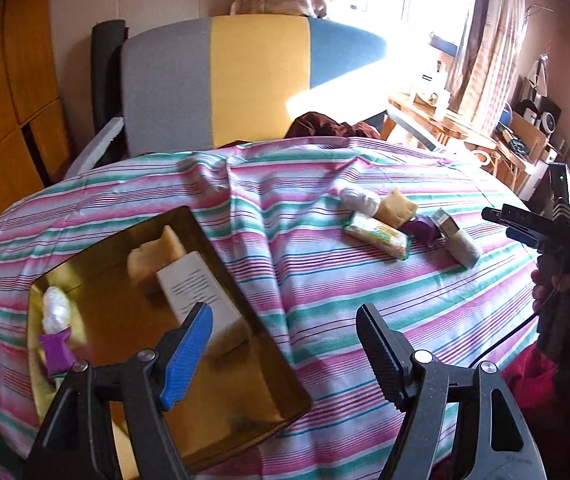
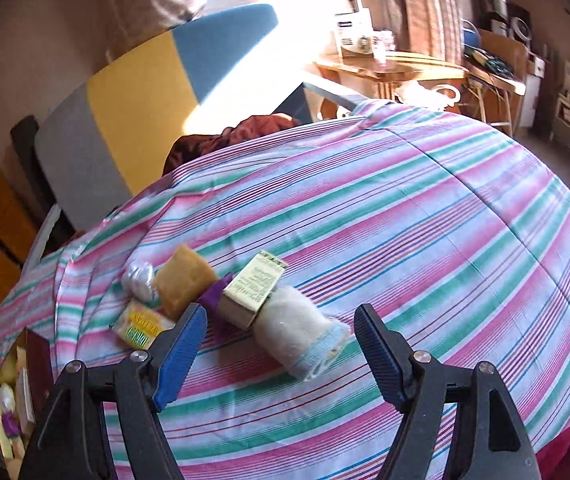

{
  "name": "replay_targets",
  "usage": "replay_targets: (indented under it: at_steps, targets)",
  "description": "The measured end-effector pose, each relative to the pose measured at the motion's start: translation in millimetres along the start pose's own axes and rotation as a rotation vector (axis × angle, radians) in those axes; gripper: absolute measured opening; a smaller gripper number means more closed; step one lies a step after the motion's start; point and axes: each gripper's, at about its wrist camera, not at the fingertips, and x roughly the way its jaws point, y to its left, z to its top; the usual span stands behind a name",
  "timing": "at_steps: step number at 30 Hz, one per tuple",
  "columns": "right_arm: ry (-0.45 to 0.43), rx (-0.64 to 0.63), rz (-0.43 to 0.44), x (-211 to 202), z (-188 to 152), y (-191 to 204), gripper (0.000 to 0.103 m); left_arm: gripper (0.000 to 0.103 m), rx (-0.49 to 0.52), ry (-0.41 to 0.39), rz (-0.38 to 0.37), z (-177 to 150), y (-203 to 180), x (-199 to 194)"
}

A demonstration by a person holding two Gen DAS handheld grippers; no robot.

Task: Organize objects
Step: 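Move both tools back toward the remaining items on the cloth, then grasp the WEIDAN cracker packet with the left tool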

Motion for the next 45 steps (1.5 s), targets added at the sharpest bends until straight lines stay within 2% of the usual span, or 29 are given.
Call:
replay_targets:
  at_steps: [4, 7, 10, 16, 19, 24, 30, 33, 38, 39, 41, 43, 45]
  targets:
    - [0.007, 0.094, -0.006, 2, 3, -26, 0.077, 0.076, -0.025, 0.085, -0.079, 22, -34, 44]
    - [0.004, 0.152, 0.036, -2, 6, -36, 0.077, 0.076, -0.055, 0.156, -0.105, 35, -55, 82]
    - [0.005, 0.183, 0.060, -4, 8, -42, 0.077, 0.075, -0.096, 0.221, -0.106, 45, -70, 119]
    - [0.032, 0.259, 0.104, -1, 8, -53, 0.077, 0.075, -0.189, 0.302, -0.089, 62, -83, 176]
    - [0.044, 0.271, 0.127, 0, 8, -52, 0.077, 0.075, -0.240, 0.321, -0.059, 71, -87, 198]
    - [0.063, 0.251, 0.165, 3, 6, -44, 0.077, 0.075, -0.259, 0.332, 0.001, 86, -97, 227]
    - [0.073, 0.245, 0.190, 3, 5, -40, 0.077, 0.076, -0.215, 0.348, 0.064, 94, -111, 253]
    - [0.074, 0.251, 0.193, 4, 5, -42, 0.077, 0.079, -0.177, 0.334, 0.092, 95, -115, 260]
    - [0.086, 0.253, 0.185, 7, 4, -43, 0.077, 0.085, -0.116, 0.295, 0.087, 89, -113, 258]
    - [0.086, 0.251, 0.180, 7, 4, -43, 0.077, 0.084, -0.101, 0.289, 0.081, 88, -112, 256]
    - [0.090, 0.253, 0.174, 8, 3, -45, 0.077, 0.071, -0.062, 0.271, 0.088, 82, -110, 248]
    - [0.093, 0.256, 0.163, 9, 3, -47, 0.077, 0.054, 0.000, 0.244, 0.093, 73, -109, 239]
    - [0.091, 0.259, 0.153, 10, 3, -49, 0.077, 0.048, 0.029, 0.215, 0.068, 59, -103, 225]
